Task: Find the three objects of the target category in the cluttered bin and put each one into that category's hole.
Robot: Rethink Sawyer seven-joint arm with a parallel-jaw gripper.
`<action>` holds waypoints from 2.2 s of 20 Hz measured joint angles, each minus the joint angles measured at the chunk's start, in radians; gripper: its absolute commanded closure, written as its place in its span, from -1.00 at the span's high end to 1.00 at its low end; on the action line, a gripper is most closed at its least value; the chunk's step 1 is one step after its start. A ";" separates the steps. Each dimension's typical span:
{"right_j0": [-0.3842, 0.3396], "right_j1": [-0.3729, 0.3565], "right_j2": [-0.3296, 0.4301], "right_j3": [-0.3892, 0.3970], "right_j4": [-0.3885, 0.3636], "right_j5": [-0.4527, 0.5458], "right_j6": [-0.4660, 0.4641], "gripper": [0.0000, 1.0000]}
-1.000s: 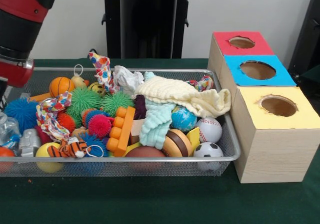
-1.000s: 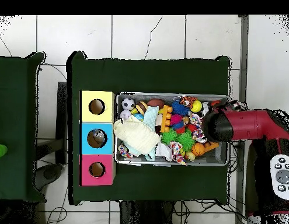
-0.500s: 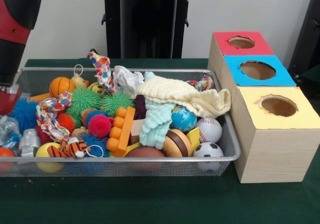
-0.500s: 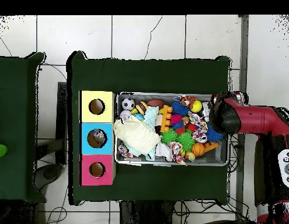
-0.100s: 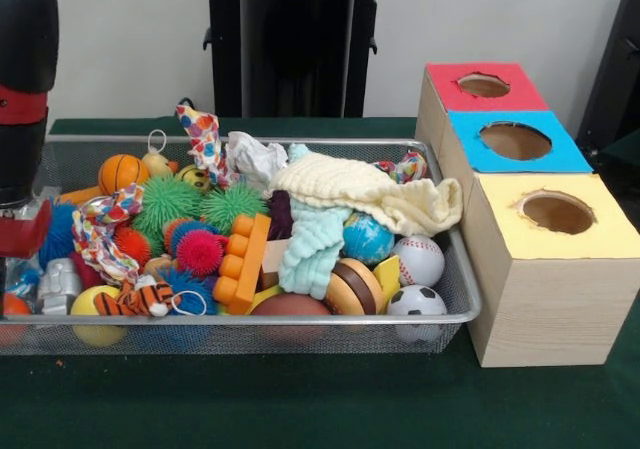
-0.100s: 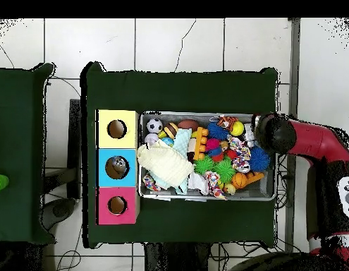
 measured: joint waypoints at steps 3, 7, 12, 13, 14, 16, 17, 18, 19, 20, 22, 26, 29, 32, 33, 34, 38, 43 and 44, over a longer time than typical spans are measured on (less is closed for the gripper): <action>0.051 0.007 -0.040 -0.031 -0.018 0.064 0.000 -1.00; 0.115 0.030 -0.086 -0.059 -0.053 0.110 0.000 -1.00; 0.137 0.055 -0.110 -0.062 -0.055 0.113 0.000 -1.00; 0.138 0.057 -0.113 -0.062 -0.055 0.113 0.000 -1.00; 0.143 0.064 -0.129 -0.063 -0.055 0.118 0.000 -1.00; 0.149 0.071 -0.145 -0.067 -0.055 0.123 0.000 -1.00; 0.160 0.081 -0.169 -0.078 -0.061 0.132 0.000 -1.00; 0.167 0.085 -0.181 -0.085 -0.064 0.136 0.000 -1.00; 0.181 0.091 -0.201 -0.098 -0.071 0.144 0.000 -1.00; 0.187 0.093 -0.210 -0.104 -0.075 0.147 0.000 -1.00; 0.198 0.098 -0.226 -0.114 -0.080 0.155 0.000 -1.00; 0.216 0.099 -0.268 -0.114 -0.084 0.170 0.000 -1.00; 0.207 0.080 -0.272 -0.080 -0.078 0.169 0.000 -1.00; 0.174 0.012 -0.276 0.026 -0.047 0.190 0.000 -1.00; 0.168 -0.004 -0.277 0.048 -0.040 0.203 0.000 -1.00; 0.161 -0.020 -0.278 0.071 -0.033 0.216 0.000 -1.00; 0.122 -0.115 -0.280 0.184 0.021 0.377 0.000 -1.00; 0.087 -0.212 -0.266 0.293 0.124 0.643 0.000 -1.00; 0.081 -0.226 -0.259 0.308 0.144 0.671 0.000 -1.00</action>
